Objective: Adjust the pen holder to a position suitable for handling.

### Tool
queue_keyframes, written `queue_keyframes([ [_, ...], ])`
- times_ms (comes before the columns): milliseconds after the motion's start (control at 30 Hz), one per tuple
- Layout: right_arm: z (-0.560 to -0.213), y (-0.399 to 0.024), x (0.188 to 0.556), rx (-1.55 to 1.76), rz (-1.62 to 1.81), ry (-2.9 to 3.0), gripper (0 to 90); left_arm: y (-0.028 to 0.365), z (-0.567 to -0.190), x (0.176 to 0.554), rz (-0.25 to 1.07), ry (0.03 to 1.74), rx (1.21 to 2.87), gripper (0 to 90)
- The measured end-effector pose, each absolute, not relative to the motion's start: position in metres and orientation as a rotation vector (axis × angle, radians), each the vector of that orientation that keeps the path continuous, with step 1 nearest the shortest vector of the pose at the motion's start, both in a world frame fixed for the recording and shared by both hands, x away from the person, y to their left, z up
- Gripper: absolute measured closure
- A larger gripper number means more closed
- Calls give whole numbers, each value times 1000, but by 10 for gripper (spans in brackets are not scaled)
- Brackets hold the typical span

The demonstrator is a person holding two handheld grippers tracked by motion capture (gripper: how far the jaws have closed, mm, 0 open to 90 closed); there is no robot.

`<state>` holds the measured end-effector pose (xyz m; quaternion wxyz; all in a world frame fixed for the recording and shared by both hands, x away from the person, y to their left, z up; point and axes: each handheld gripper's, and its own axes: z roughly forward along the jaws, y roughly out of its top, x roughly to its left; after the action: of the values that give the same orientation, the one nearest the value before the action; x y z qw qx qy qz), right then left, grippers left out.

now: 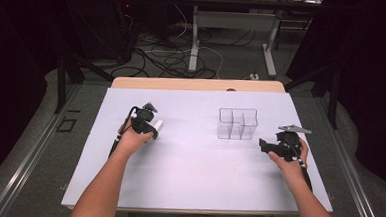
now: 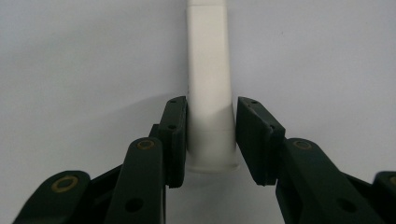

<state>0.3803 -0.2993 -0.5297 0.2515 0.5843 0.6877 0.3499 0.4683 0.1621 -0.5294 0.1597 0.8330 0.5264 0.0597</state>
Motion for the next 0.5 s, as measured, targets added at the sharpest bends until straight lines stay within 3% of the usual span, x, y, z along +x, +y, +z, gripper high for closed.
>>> queue_keyframes([
  [500,-531,-299,381,1586,950,1877,149,164,-531,465,183,1520,2342,664],
])
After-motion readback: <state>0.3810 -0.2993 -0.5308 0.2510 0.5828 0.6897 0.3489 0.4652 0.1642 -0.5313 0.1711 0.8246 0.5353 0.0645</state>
